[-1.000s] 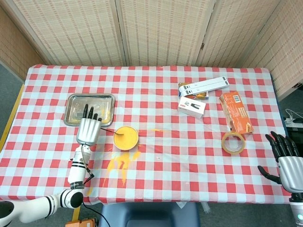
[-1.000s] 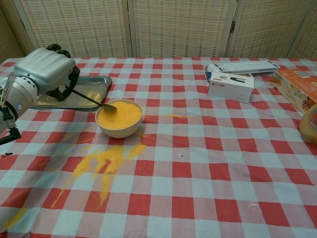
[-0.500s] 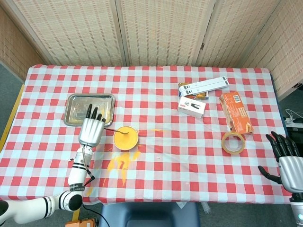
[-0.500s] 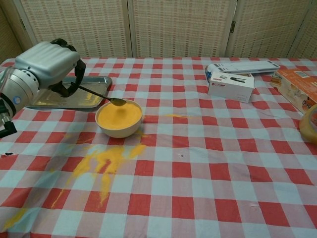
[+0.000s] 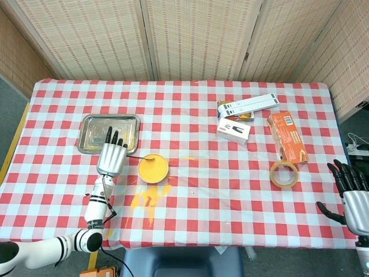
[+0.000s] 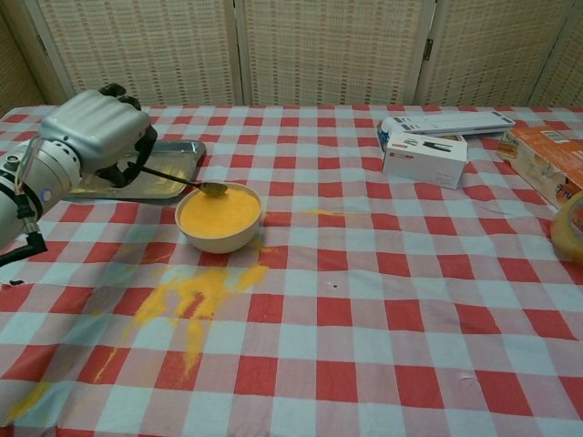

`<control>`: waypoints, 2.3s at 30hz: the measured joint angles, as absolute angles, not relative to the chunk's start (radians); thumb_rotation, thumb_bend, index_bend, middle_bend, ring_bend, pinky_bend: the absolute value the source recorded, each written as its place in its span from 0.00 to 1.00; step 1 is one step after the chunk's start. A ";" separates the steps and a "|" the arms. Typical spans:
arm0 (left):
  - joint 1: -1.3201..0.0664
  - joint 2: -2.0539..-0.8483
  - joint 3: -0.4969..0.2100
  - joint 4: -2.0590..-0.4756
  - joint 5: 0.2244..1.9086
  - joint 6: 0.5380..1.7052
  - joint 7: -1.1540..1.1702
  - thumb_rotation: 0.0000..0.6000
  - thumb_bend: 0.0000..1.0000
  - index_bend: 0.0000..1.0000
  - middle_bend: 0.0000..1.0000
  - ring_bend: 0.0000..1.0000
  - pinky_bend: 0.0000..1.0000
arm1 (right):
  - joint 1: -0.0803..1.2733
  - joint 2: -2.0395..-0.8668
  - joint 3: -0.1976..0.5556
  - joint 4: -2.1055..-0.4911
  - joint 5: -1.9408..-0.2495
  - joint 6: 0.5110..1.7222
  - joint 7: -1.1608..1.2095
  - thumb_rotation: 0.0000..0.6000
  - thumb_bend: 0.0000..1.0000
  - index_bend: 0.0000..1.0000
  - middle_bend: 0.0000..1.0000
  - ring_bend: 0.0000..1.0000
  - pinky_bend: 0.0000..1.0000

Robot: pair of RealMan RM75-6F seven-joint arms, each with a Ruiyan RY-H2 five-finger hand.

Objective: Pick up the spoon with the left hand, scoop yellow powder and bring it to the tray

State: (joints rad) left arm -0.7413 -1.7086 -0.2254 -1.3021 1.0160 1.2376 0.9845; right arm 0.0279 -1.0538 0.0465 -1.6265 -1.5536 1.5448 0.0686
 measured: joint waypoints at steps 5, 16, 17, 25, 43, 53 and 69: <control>-0.736 -1.693 -0.204 -1.333 1.025 1.235 0.990 1.00 0.79 0.90 0.37 0.11 0.00 | 0.026 -1.055 0.045 -1.626 -1.558 1.548 0.066 1.00 0.14 0.00 0.00 0.00 0.00; -0.721 -1.632 -0.162 -1.465 1.044 1.230 1.009 1.00 0.79 0.90 0.38 0.12 0.00 | 0.028 -1.058 0.038 -1.631 -1.570 1.542 0.058 1.00 0.14 0.00 0.00 0.00 0.00; -0.722 -1.628 -0.162 -1.474 1.055 1.235 1.007 1.00 0.79 0.90 0.38 0.12 0.00 | 0.028 -1.058 0.036 -1.632 -1.571 1.540 0.058 1.00 0.14 0.00 0.00 0.00 0.00; -0.746 -1.637 -0.189 -1.421 1.084 1.249 0.996 1.00 0.79 0.90 0.39 0.12 0.00 | 0.031 -1.062 0.033 -1.630 -1.576 1.534 0.049 1.00 0.14 0.00 0.00 0.00 0.00; -0.776 -1.681 -0.198 -1.280 1.052 1.202 0.980 1.00 0.79 0.90 0.39 0.13 0.00 | 0.046 -1.075 0.039 -1.629 -1.552 1.504 0.021 1.00 0.14 0.00 0.00 0.00 0.00; -0.751 -1.665 -0.139 -1.336 1.071 1.213 1.027 1.00 0.79 0.90 0.39 0.13 0.00 | 0.040 -1.071 0.036 -1.629 -1.564 1.522 0.029 1.00 0.14 0.00 0.00 0.00 0.00; -0.717 -1.590 -0.130 -1.516 1.114 1.276 1.028 1.00 0.79 0.90 0.40 0.13 0.00 | 0.036 -1.071 0.028 -1.631 -1.581 1.530 0.027 1.00 0.14 0.00 0.00 0.00 0.00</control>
State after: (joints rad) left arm -0.7168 -1.5898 -0.1305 -1.5157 1.1138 1.2757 1.0278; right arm 0.0361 -1.0710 0.0278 -1.6312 -1.5813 1.5297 0.0271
